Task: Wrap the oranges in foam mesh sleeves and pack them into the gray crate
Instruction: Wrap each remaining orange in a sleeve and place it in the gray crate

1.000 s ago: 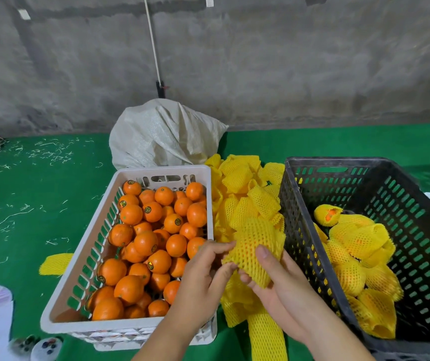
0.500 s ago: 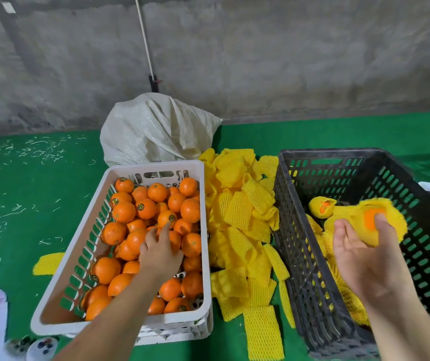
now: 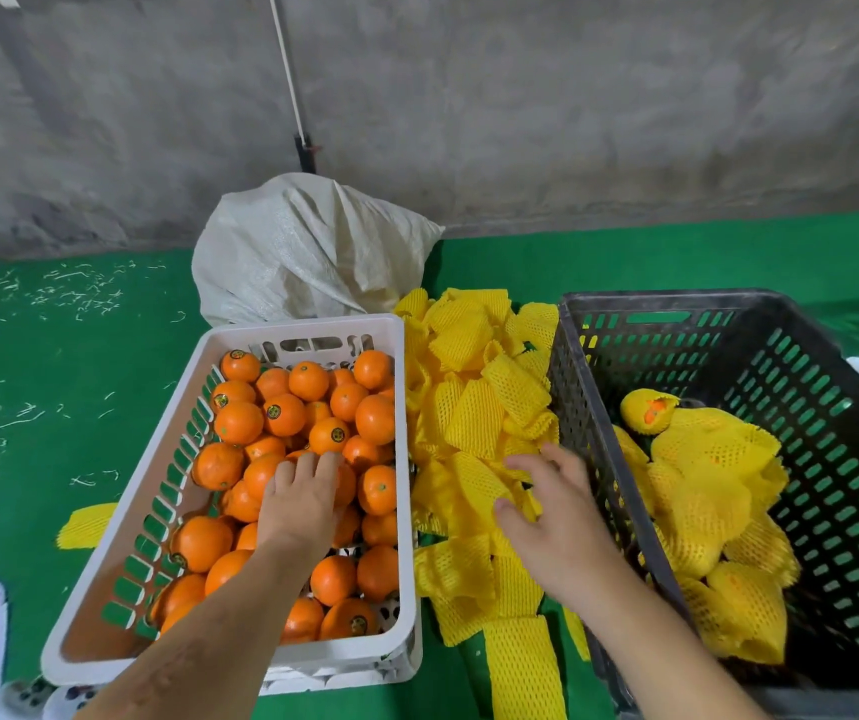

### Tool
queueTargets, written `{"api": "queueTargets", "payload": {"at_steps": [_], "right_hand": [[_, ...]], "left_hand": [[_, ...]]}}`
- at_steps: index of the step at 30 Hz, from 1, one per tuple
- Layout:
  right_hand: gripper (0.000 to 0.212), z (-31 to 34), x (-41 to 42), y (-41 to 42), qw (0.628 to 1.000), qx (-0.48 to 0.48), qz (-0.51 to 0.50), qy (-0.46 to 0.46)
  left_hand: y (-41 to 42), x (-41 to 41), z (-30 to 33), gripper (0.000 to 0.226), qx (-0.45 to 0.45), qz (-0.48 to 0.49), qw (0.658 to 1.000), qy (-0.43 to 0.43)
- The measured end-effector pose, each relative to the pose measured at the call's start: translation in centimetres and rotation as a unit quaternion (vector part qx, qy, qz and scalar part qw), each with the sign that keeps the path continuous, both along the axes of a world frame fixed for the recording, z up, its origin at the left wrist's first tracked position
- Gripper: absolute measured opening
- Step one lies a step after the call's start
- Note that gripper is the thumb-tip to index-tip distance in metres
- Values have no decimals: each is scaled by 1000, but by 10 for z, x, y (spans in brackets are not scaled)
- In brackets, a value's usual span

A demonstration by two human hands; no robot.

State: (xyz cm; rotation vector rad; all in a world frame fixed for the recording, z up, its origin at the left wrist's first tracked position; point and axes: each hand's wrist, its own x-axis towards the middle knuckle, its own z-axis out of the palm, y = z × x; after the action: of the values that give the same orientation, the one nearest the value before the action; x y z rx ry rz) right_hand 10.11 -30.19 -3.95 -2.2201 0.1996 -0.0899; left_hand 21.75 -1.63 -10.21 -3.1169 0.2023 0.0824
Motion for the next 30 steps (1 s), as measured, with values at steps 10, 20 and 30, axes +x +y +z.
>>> {"api": "queueTargets", "payload": {"at_steps": [10, 20, 30], "right_hand": [[69, -68, 27, 24, 957, -79, 49, 276], [46, -8, -2, 35, 995, 86, -36, 32], [27, 36, -40, 35, 957, 273, -3, -100]], "left_hand": [[-11, -23, 35, 70, -499, 187, 846, 11], [-73, -95, 75, 55, -720, 97, 685, 60], [-84, -108, 65, 67, -791, 50, 583, 178]]}}
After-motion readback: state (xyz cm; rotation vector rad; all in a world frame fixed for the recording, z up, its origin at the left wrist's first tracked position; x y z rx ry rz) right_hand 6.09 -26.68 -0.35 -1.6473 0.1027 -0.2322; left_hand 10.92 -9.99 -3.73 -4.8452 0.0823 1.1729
